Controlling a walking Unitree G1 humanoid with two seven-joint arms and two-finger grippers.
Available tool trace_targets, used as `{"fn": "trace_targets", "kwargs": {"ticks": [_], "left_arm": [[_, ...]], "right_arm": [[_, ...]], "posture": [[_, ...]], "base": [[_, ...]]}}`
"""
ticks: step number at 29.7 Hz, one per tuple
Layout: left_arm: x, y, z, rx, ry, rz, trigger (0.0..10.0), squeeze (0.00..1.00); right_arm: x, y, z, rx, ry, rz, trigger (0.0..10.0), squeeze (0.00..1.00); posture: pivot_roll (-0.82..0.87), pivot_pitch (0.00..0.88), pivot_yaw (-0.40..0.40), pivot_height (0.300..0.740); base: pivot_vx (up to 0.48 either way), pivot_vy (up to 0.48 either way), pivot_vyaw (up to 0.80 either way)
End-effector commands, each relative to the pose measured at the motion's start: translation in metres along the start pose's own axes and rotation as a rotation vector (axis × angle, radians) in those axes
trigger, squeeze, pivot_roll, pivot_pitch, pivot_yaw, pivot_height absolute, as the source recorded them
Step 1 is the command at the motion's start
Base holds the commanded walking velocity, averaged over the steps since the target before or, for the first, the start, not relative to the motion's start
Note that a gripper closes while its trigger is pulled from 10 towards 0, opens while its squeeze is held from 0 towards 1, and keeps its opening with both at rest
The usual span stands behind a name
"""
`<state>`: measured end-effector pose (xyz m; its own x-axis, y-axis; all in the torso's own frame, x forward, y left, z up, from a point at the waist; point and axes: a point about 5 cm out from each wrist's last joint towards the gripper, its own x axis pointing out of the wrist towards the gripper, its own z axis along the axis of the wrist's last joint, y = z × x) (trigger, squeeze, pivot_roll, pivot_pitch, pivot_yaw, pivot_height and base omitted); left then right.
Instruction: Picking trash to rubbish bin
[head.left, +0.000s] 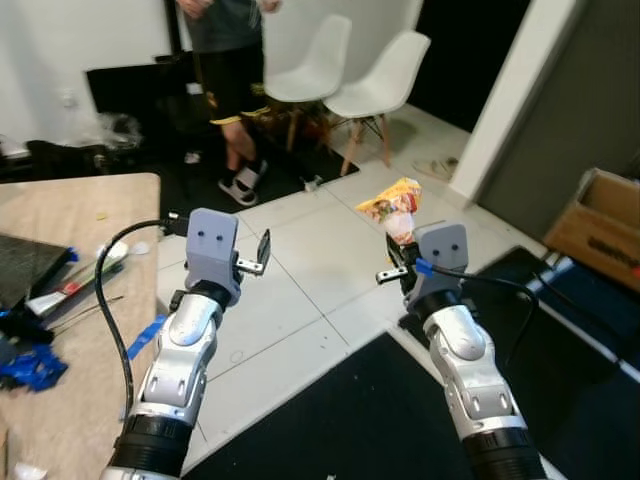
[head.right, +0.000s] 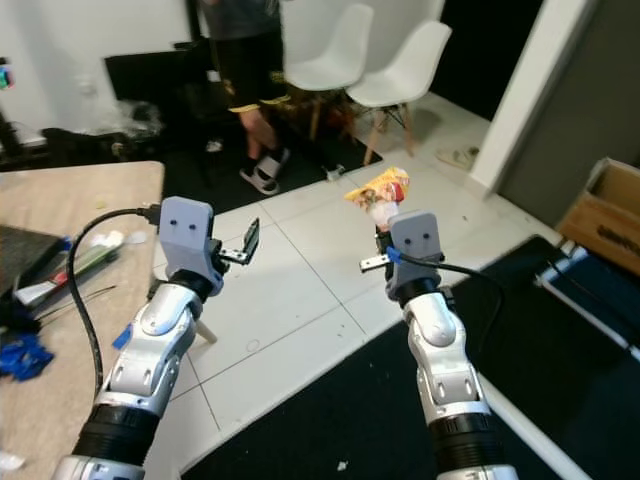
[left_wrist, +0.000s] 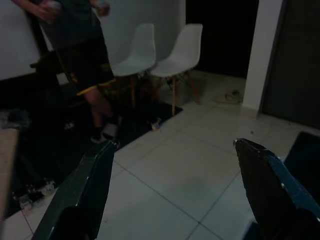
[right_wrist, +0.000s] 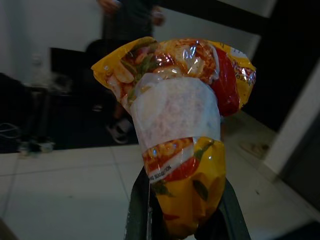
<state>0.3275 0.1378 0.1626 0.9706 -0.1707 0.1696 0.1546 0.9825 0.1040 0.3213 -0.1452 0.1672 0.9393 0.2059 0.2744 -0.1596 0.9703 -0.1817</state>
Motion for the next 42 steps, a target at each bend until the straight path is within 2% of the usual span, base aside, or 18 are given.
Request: {"fn": "trace_targets", "kwargs": {"ticks": [1,18,27,33,38,42], "left_arm": [[0.0006,-0.0034,0.0003,0.001,0.002,-0.014,10.0,0.00],[0.0007,-0.0029,-0.0008,0.000,0.014,-0.016,10.0,0.00],[0.0021,-0.0042,-0.0047,-0.021,0.057,-0.019,10.0,0.00],[0.0029,-0.0016,-0.0084,0.039,0.092,-0.010,10.0,0.00],[0.0023,-0.0013,-0.0094,-0.013,0.101,0.003,10.0,0.00],[0.0027,-0.0005,-0.0091,-0.005,0.107,0.013,10.0,0.00]], "right_arm": [[-0.0021,-0.0040,-0.0020,-0.005,0.014,-0.014,10.0,0.00],[-0.0027,-0.0027,-0.0040,0.004,0.028,-0.022,10.0,0.00],[-0.0028,-0.0046,-0.0054,0.000,0.036,-0.031,10.0,0.00],[-0.0023,-0.0048,-0.0055,0.004,0.038,-0.036,10.0,0.00],[-0.0025,-0.0047,-0.0065,0.007,0.043,-0.039,10.0,0.00],[-0.0026,-0.0045,-0.0073,0.007,0.047,-0.040,10.0,0.00]], "posture": [[-0.10,0.065,-0.027,0.740],[-0.10,0.082,-0.021,0.740],[-0.10,0.086,-0.021,0.740],[-0.10,0.085,-0.019,0.740],[-0.10,0.085,-0.017,0.740],[-0.10,0.086,-0.018,0.740]], "base": [[0.000,0.000,-0.80],[0.000,0.000,-0.80],[0.000,0.000,-0.80],[0.000,0.000,-0.80],[0.000,0.000,-0.80],[0.000,0.000,-0.80]]}}
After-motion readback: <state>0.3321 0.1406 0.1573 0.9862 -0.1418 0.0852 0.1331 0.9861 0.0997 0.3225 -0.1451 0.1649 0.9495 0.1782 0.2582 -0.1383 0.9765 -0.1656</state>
